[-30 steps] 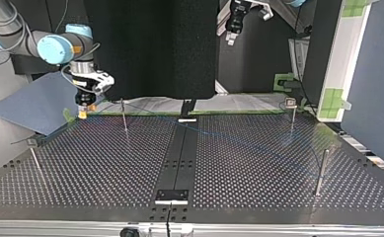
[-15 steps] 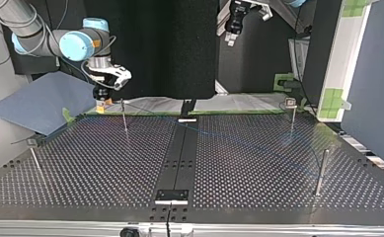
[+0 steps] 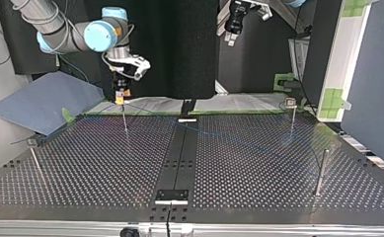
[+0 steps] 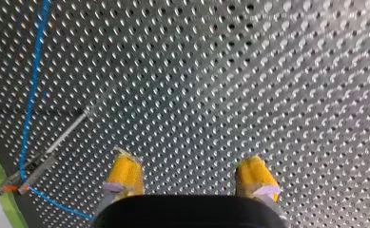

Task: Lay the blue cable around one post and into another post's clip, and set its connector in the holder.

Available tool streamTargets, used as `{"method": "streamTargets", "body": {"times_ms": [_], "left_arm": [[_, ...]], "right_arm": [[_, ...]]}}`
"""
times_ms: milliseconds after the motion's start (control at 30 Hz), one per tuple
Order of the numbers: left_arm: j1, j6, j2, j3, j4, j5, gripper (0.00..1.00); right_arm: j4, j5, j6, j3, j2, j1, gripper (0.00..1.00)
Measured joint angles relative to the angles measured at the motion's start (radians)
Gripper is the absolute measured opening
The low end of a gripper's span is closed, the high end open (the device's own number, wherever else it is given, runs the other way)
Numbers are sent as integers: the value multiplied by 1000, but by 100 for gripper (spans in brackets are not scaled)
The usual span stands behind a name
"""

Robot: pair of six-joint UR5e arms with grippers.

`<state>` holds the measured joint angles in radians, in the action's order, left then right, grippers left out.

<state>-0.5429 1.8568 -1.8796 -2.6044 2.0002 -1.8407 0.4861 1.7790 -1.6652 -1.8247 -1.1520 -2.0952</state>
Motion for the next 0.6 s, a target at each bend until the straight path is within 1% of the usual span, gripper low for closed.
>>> {"method": "streamTargets", "body": {"times_ms": [100,200,400,500,600], "left_arm": [[0,2,0,0,6,-1,100],[1,3,0,0,10,-1,100],[0,4,0,0,14,2,100],[0,6,0,0,14,3,100],[0,10,0,0,14,3,100]], "right_arm": [[-7,22,-3,-1,0,-28,100],[-9,32,-5,-2,0,-57,100],[7,36,-7,-7,0,-114,100],[17,37,-7,-14,1,-139,100],[26,49,-10,-27,2,-164,100]]}}
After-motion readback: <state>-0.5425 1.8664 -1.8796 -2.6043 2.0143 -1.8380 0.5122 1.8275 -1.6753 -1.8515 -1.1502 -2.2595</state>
